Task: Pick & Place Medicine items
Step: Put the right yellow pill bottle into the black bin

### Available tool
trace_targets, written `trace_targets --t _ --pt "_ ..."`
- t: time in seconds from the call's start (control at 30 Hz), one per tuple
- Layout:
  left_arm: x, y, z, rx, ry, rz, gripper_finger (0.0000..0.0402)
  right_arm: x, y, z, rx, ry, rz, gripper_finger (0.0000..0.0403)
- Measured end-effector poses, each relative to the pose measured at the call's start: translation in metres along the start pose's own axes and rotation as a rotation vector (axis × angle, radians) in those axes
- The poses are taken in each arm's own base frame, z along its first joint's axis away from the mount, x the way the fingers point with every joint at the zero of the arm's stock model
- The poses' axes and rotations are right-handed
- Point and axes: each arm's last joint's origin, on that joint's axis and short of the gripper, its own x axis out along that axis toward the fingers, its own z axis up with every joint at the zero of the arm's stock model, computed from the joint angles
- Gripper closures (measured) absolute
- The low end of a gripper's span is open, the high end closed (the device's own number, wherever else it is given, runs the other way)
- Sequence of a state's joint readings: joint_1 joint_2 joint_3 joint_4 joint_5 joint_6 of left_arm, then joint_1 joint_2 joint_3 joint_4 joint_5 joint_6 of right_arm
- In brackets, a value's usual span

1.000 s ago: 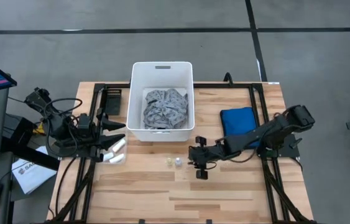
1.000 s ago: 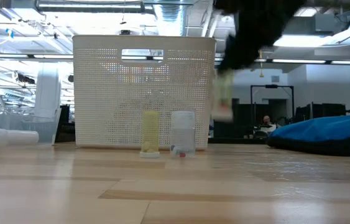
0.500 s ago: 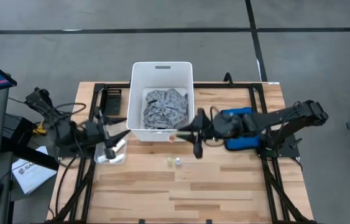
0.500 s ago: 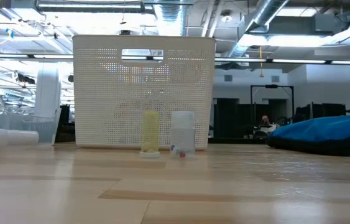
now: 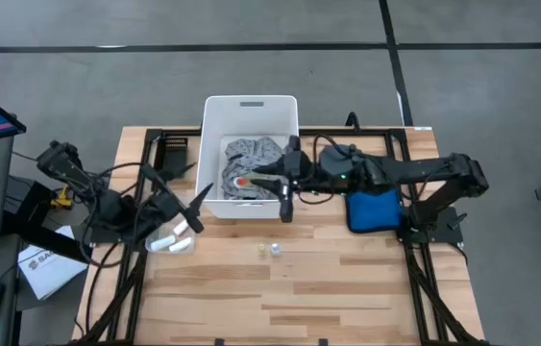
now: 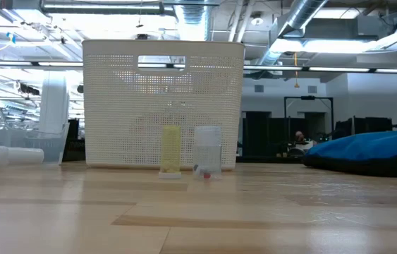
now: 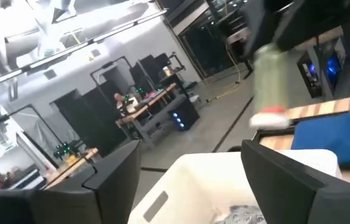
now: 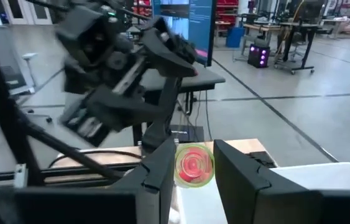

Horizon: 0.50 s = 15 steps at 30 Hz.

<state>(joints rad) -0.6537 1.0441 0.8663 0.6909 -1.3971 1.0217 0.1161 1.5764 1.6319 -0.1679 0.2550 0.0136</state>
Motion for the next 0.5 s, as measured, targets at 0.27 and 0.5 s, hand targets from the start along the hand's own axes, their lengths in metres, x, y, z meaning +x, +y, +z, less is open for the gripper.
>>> trace_targets --t 0.27,0.5 --pt "0.016 -0.010 0.025 0.118 -0.006 0.008 0.0132 0.029 -0.020 0.010 -0.025 -0.035 -0.022 0.0306" --pt "0.037 -0.021 0.030 0.282 0.002 0.016 0.0132 0.040 -0.030 0.021 -0.019 -0.070 0.019 0.0306"
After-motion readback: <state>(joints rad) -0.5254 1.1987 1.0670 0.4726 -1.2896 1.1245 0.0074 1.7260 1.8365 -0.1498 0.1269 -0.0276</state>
